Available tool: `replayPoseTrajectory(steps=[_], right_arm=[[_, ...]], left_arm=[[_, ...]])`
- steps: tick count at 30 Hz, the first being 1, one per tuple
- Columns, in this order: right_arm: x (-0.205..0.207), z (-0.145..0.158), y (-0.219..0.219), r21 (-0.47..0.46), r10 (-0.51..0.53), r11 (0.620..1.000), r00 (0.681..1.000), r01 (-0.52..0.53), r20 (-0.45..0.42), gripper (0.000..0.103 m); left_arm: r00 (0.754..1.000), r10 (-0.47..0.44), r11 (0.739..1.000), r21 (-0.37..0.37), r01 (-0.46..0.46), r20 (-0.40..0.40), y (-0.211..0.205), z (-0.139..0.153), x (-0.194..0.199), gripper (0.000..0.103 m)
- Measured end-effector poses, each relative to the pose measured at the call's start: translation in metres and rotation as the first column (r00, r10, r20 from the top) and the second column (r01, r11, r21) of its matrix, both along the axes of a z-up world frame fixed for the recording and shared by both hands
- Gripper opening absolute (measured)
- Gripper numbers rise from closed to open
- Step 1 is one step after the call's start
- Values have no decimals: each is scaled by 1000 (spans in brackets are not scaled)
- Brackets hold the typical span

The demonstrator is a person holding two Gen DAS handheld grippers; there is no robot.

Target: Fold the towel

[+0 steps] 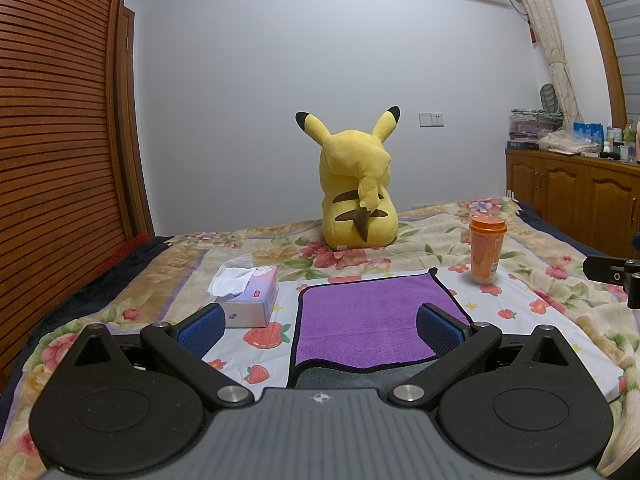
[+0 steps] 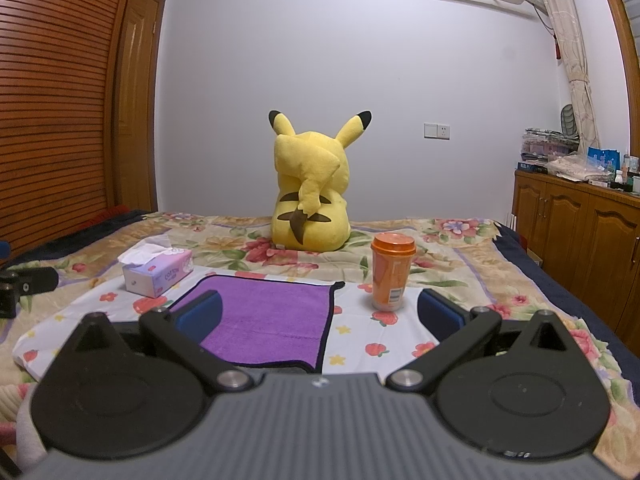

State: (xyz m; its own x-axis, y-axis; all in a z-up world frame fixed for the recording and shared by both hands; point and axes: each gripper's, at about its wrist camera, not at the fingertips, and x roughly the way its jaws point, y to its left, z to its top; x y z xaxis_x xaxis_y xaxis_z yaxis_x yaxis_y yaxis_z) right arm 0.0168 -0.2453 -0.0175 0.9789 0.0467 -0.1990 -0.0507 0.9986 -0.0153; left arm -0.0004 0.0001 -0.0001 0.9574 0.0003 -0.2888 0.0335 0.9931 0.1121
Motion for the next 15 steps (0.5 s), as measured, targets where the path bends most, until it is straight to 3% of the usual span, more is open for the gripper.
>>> replayPoseTrajectory(steps=[15], right_arm=[[0, -3, 1, -2, 5, 1000, 1000, -5, -3, 103]], left_arm=[[1000, -2, 1000, 3, 2, -4, 0, 0, 0, 103]])
